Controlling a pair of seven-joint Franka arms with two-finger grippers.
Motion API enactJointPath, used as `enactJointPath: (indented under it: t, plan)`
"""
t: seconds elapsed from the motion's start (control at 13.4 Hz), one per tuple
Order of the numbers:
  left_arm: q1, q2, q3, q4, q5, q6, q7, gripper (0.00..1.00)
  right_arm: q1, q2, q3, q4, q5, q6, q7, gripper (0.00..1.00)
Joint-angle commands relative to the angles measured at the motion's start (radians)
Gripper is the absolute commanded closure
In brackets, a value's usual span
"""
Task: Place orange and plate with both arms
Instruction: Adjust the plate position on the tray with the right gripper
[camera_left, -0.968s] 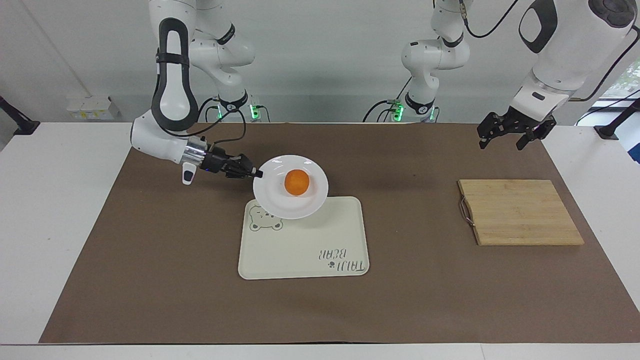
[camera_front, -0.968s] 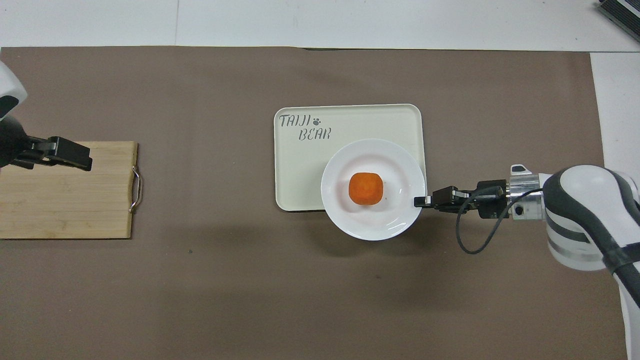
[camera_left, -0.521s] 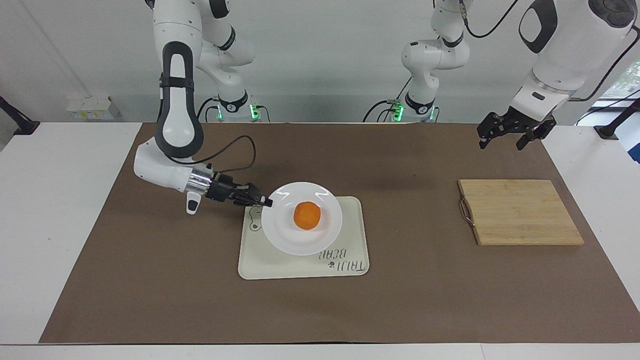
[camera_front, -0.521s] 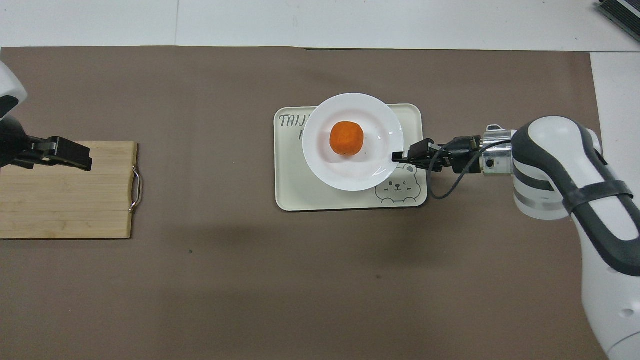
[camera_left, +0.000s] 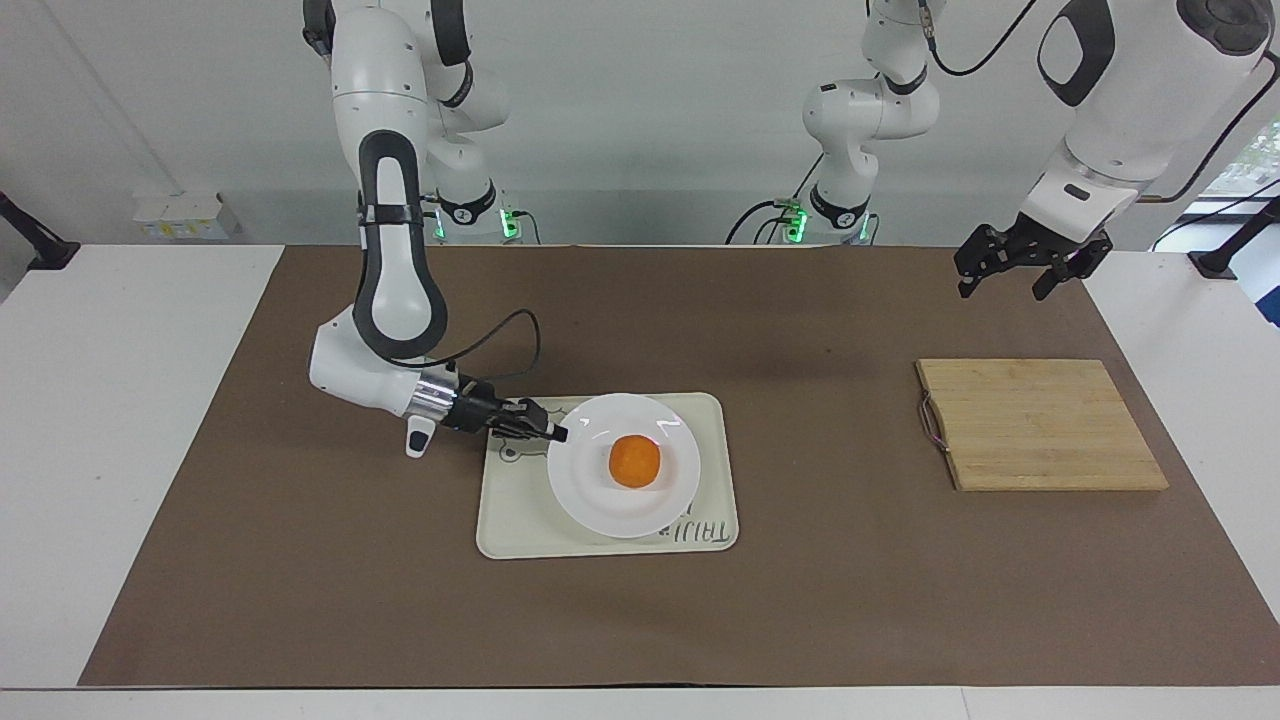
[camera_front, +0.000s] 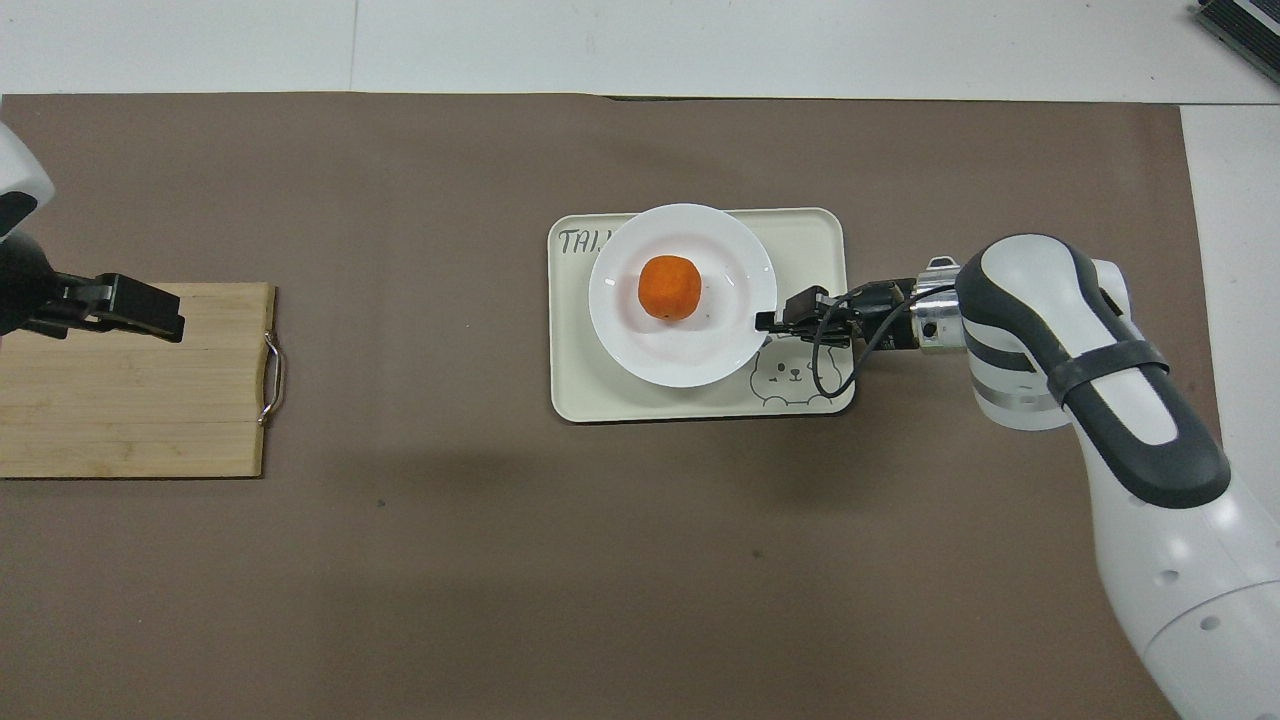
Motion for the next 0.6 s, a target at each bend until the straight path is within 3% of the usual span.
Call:
enactJointPath:
  t: [0.0,0.22,0.37,0.45,0.52]
  plan:
    - [0.009,0.013,-0.005,0.028,0.016,-0.025,0.006,0.0,-0.037,-0.061,0.003,-0.081,-0.003,-0.022,-0.062,1.0]
    - [0.009,0.013,-0.005,0.028,0.016,-0.025,0.006,0.0,-0.035,-0.064,0.003,-0.089,-0.012,-0.01,-0.059,1.0]
    - [0.009,0.013,-0.005,0.028,0.016,-0.025,0.006,0.0,-0.034,-0.058,0.001,-0.08,-0.045,0.009,-0.054,0.75]
    - [0.009,0.013,-0.006,0.028,0.016,-0.025,0.006,0.0,-0.027,-0.051,0.001,-0.065,-0.085,0.036,-0.053,0.5]
    - [0.009,0.013,-0.006,0.028,0.016,-0.025,0.006,0.0,-0.03,-0.045,0.001,-0.042,-0.122,0.047,-0.054,0.09]
